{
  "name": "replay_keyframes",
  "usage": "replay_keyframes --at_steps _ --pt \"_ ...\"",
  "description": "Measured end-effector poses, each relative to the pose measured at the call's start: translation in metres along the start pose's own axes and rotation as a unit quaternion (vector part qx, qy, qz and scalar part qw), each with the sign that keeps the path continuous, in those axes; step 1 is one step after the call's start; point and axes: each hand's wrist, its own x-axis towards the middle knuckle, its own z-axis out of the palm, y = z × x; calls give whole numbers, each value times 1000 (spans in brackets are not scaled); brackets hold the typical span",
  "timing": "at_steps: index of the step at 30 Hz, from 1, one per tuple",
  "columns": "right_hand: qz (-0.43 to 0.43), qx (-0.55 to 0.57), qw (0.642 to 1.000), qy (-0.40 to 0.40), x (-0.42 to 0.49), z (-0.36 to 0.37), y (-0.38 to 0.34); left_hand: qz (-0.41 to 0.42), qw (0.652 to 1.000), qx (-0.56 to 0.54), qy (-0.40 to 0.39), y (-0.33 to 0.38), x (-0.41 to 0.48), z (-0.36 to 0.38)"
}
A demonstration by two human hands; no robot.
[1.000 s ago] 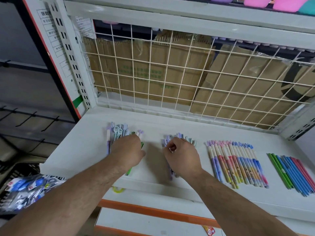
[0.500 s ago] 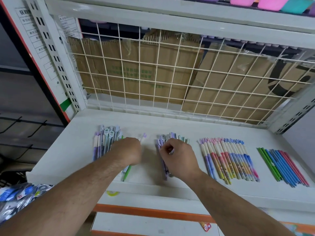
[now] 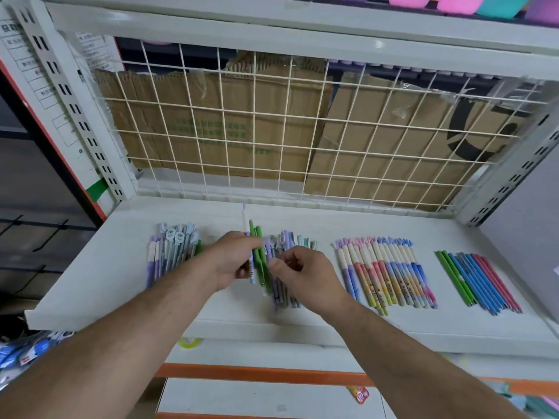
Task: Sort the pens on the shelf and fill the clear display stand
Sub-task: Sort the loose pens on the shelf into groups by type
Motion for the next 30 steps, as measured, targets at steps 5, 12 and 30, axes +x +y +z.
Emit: replay_keyframes --at_steps 5,12,30 --pt "61 61 996 -27 -11 -22 5 14 994 -85 -72 1 -7 37" --pt "102 117 988 7 -30 -65 23 35 988 -78 -125 0 -8 86" --pt "171 -11 962 215 -67 -201 125 40 989 7 -144 1 -19 218"
